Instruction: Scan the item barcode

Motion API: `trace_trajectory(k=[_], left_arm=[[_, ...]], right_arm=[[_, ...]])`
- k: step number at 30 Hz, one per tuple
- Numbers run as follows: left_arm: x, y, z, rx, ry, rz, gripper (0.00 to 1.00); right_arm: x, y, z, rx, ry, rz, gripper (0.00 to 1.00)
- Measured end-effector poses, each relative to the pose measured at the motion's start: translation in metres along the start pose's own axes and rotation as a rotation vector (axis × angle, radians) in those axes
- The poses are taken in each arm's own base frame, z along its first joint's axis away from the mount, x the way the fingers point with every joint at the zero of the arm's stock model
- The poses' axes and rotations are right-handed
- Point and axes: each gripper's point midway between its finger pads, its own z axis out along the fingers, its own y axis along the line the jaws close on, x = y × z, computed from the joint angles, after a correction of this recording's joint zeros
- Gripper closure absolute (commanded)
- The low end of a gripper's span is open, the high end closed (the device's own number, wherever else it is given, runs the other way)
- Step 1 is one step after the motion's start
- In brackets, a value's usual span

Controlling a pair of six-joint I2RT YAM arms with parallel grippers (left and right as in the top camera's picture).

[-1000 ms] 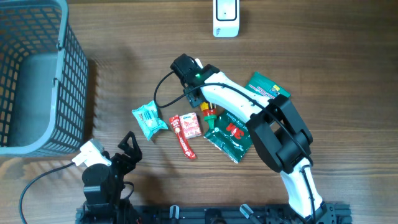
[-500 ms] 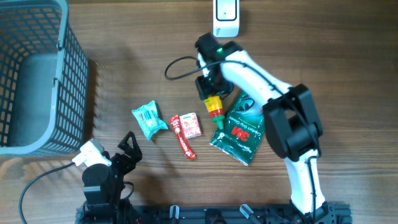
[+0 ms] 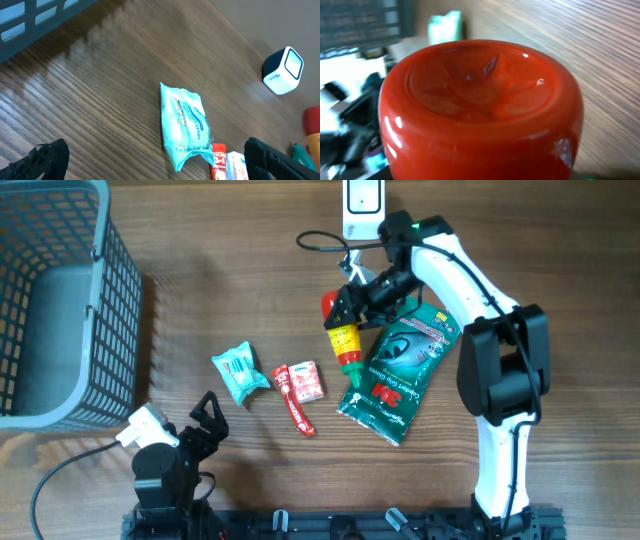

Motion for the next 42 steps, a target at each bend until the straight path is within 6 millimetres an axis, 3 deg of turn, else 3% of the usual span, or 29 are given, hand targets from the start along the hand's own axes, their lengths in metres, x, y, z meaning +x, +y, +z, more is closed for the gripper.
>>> trace_trajectory(k=[9,15,18,21,24,27,30,42], left_arm=[[0.0,0.0,0.0,0.0,0.0,0.0,0.0],[0.0,0.0,0.0,0.0,0.0,0.0,0.0],[0.0,0.0,0.0,0.0,0.0,0.0,0.0],[0.0,0.0,0.0,0.0,0.0,0.0,0.0],[0.0,0.0,0.0,0.0,0.0,0.0,0.0],[0.0,0.0,0.0,0.0,0.0,0.0,0.0],[0.0,0.0,0.0,0.0,0.0,0.0,0.0],[0.0,0.0,0.0,0.0,0.0,0.0,0.0]], right_arm=[[-0.001,0.021,0.006,-0.091,-0.016,-0.331,0.46],[-0.012,0.001,0.028,0.006,-0.027,-0.453,0.48],[-0.017,-0.017,0.039,0.105,-0.023,-0.424,0.49],[-0.022,-0.03,0.044,0.199,-0.023,-0.37,0.44],[-0.026,-0.039,0.044,0.267,-0.03,-0.327,0.27],[-0.028,-0.05,0.044,0.353,-0.032,-0.269,0.17],[-0.027,-0.056,0.046,0.416,-0.027,-0.227,0.02],[-0.025,-0.054,0.049,0.468,-0.04,-0.113,0.0]])
